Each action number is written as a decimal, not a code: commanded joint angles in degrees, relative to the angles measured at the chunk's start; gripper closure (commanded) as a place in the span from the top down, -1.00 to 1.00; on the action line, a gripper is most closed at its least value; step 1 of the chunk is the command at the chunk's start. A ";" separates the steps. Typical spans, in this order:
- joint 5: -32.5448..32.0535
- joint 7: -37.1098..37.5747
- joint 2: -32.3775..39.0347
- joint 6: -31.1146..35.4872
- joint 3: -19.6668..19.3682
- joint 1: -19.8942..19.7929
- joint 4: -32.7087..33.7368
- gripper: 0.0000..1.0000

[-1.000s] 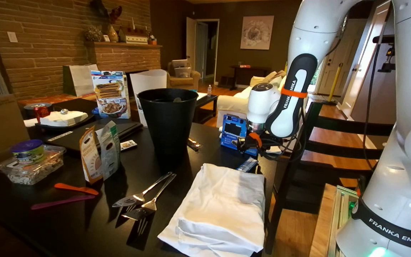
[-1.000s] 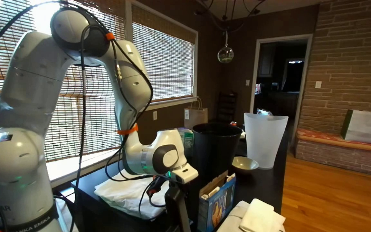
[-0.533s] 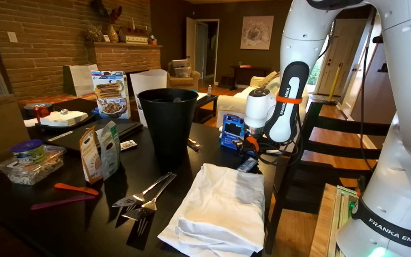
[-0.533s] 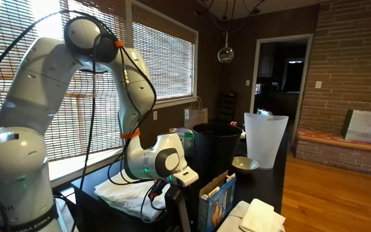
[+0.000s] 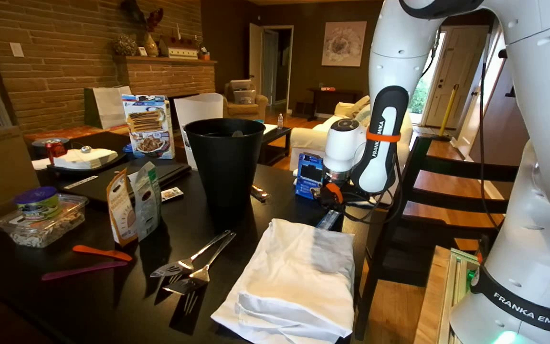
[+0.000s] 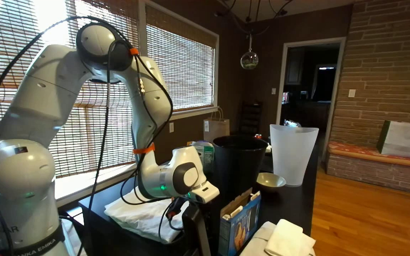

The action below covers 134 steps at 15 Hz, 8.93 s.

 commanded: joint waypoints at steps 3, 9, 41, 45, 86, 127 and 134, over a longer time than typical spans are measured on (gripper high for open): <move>-0.01 1.51 1.16 1.12 -3.00 3.35 -0.07 -0.99; 0.66 -1.83 -8.75 -5.78 0.90 0.99 -3.51 -0.99; -57.31 21.07 -32.69 -38.22 21.29 -16.99 9.13 -0.99; -61.05 23.56 -30.41 -40.77 20.91 -16.91 8.76 -0.99; -69.60 30.45 -17.76 -48.48 24.18 -16.97 8.37 -0.69; -3.00 -35.59 -0.62 -27.82 34.93 -43.27 26.71 1.00; 23.07 -64.27 1.31 -33.77 37.57 -45.39 35.25 1.00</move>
